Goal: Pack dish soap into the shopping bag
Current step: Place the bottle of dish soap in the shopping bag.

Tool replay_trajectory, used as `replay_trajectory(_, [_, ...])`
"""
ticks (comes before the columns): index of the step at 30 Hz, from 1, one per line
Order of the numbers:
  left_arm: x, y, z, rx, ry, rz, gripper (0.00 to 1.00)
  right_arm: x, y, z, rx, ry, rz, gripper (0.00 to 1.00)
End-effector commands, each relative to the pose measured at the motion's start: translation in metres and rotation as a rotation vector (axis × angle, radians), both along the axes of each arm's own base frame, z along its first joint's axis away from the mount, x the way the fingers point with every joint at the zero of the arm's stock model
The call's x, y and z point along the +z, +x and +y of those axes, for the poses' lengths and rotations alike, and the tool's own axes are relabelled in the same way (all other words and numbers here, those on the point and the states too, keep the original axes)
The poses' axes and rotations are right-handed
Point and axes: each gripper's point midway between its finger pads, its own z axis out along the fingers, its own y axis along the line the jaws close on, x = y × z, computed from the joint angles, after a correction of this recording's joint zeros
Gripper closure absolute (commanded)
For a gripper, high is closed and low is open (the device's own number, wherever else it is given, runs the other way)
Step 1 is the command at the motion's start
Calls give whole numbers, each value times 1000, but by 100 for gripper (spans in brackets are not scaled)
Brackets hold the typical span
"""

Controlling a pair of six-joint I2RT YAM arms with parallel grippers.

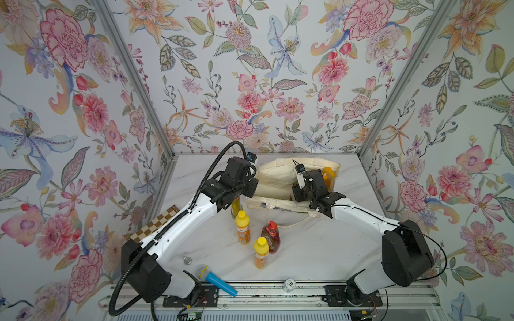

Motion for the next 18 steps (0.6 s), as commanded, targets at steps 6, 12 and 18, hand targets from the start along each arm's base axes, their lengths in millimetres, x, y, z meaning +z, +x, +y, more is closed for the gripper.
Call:
replay_trajectory(6, [16, 2, -4, 2, -68, -51, 100, 42, -11, 0, 9, 61, -56, 34])
replay_trajectory(12, [12, 1, -4, 0, -74, -47, 100, 62, -18, 4, 28, 92, -78, 32])
replay_trajectory(18, [10, 1, -6, -4, -83, -47, 100, 90, -27, 12, 55, 128, -113, 30])
